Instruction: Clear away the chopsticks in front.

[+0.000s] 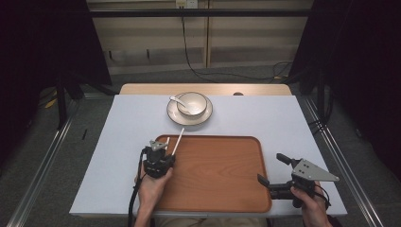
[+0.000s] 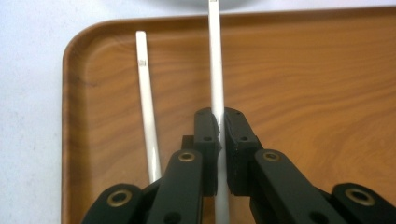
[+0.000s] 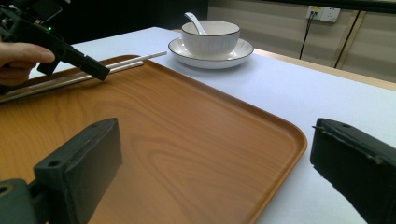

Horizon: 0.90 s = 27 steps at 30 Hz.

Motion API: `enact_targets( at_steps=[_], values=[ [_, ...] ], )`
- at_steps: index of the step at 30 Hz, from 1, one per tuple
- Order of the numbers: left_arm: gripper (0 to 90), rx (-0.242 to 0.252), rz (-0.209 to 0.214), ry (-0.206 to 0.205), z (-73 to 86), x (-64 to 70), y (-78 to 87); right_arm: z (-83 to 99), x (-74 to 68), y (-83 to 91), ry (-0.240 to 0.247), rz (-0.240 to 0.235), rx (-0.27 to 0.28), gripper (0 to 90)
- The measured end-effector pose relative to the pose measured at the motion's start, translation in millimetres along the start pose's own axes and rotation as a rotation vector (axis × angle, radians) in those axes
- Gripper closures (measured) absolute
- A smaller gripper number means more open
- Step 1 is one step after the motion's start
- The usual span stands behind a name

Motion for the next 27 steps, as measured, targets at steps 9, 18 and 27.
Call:
enact_targets(
  at_steps=[9, 18, 27],
  values=[
    [85.0, 0.007, -0.010, 0.011, 7.3, 5.4, -1.5, 0.2, 0.1, 0.1, -0.003, 0.005, -0.003, 2.0],
    [84.0, -0.011, -0.038, -0.025, 9.6, 7.9, 1.0, 0.4, -0.1, -0.8, -0.001, -0.003, -0.008, 2.0],
    [76.3, -0.022, -0.001, -0.047, 6.5, 6.5, 0.3, 0.3, 0.9, -0.5, -0.001, 0.003, -0.007, 2.0]
  ],
)
Point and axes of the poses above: each handheld gripper's, and its own axes: y roughly backward along the jaws, z roughly out of its underside, x roughly to its right, the point moved 4 cm from there along -y, roughly forward along the jaws, and after that the axes turned 9 degrees about -x, right-handed, at the moved point
